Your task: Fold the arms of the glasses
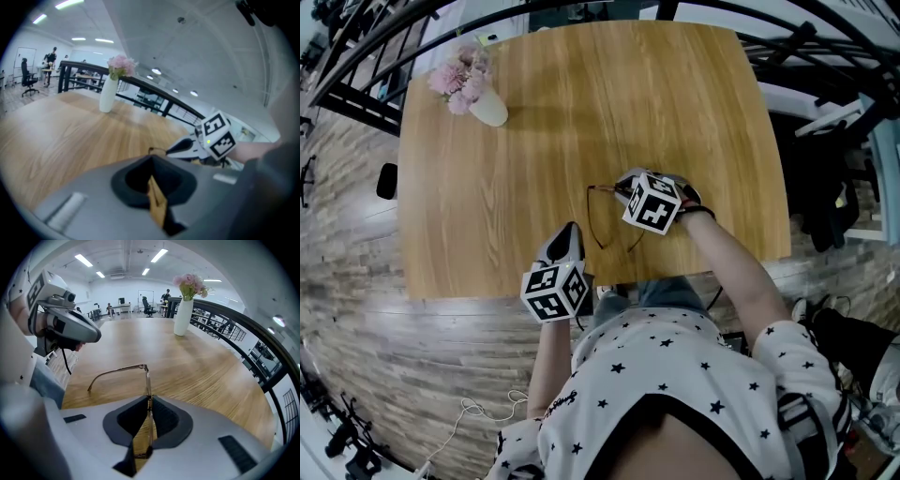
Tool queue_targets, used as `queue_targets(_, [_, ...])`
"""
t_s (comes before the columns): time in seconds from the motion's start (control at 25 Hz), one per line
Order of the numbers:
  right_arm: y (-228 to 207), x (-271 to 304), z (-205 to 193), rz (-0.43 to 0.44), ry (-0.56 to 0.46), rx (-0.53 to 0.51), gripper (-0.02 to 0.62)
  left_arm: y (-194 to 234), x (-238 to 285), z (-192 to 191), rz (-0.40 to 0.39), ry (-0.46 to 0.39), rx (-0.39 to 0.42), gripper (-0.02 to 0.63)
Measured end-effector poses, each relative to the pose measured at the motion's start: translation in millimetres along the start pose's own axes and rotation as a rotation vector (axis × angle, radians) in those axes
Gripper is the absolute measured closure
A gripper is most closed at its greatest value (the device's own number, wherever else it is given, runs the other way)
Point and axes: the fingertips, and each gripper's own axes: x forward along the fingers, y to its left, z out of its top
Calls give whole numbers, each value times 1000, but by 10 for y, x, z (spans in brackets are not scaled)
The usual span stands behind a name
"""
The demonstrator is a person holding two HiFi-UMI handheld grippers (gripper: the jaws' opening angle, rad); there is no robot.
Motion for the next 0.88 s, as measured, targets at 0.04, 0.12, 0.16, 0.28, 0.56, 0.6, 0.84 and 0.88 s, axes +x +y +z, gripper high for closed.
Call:
queue_targets(0.04, [-4,-6,10,-3,-6,12,560,1,1,-4,-1,0,1,598])
queue_targets(0.12, [0,-28,19,-15,-13,29,561,-12,-10,-14,-7,-1,6,598])
queue_targets(0.16, [7,-44,18,-23,-15,33,561,-24,-20,-16,-11,-2,9,598])
queue_targets(0.28, [24,-102,21,-47,-23,47,563,-61,-62,-6,-21,-9,18,598])
queue_targets(0.56, [87,-270,77,-106,-55,77,563,-74,-194,-49,-33,-20,28,598])
queue_targets(0.6, [94,-296,93,-115,-59,81,563,-73,-217,-51,-35,-23,29,598])
queue_targets(0.84, [162,-485,150,-183,-95,114,563,-103,-367,-87,-55,-37,42,598])
queue_targets(0.88, [180,-520,154,-192,-101,119,563,-113,-396,-97,-57,-40,44,598])
